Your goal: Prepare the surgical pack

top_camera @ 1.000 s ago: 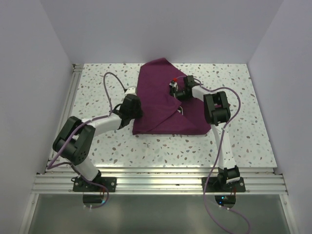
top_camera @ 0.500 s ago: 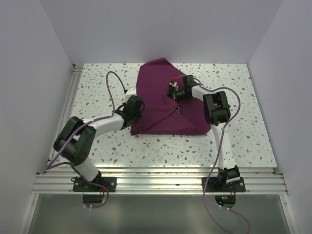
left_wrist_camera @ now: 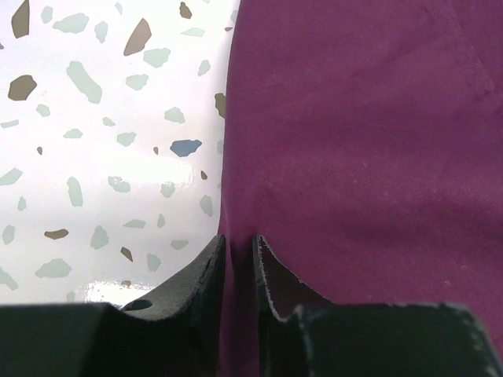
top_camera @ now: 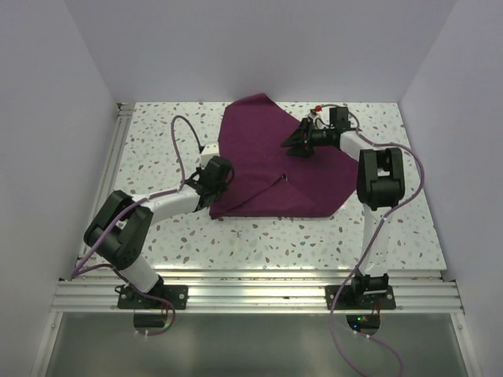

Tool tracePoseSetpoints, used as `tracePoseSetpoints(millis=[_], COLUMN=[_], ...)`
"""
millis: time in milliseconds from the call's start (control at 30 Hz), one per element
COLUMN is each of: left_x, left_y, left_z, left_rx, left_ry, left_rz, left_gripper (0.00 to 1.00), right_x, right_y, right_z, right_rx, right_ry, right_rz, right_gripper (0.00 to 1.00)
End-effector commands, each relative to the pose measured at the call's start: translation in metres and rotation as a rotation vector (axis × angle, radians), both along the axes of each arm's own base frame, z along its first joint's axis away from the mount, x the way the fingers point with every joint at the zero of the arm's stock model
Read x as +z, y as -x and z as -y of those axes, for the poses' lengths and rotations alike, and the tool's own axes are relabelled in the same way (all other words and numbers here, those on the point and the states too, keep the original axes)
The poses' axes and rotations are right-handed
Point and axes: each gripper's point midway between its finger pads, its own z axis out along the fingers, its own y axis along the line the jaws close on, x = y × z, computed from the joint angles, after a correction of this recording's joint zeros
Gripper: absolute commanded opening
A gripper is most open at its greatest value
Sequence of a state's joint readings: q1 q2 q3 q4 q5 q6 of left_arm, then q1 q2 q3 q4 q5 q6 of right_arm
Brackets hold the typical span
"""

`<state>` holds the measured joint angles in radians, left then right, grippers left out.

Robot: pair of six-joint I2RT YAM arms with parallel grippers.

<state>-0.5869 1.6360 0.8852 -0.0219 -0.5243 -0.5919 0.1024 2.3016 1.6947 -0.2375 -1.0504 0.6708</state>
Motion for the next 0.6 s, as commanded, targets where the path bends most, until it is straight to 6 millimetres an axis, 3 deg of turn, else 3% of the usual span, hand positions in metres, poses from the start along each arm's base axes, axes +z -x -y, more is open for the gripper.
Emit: tracePoseSetpoints(millis=[0, 100, 333, 567], left_x=[0.011, 0.014, 0.018, 0.032], left_y=[0.002, 0.0, 0.0, 0.0], left_z=[-0.01, -0.011, -0.006, 0.003], left_rx=[0.044, 0.046, 0.031, -0.001], left_ry=[-0.027, -0.029, -0.02, 0.006], left_rz=[0.032, 0.036, 0.039, 0.067], left_gripper=[0.24, 0.24, 0.25, 0.29], right_x=[0.045, 0.047, 0.007, 0.007], right_y=[0.0, 0.013, 0.05, 0.069], right_z=[0.005, 0.007, 0.027, 0.017], right_rx=[-0.033, -0.039, -0.066, -0.054], right_ry=[-0.001, 0.018, 0.225, 0.231], right_rz=[0.121, 0.136, 0.072, 0.083], right_gripper=[0.57, 0.59, 0.59, 0.56])
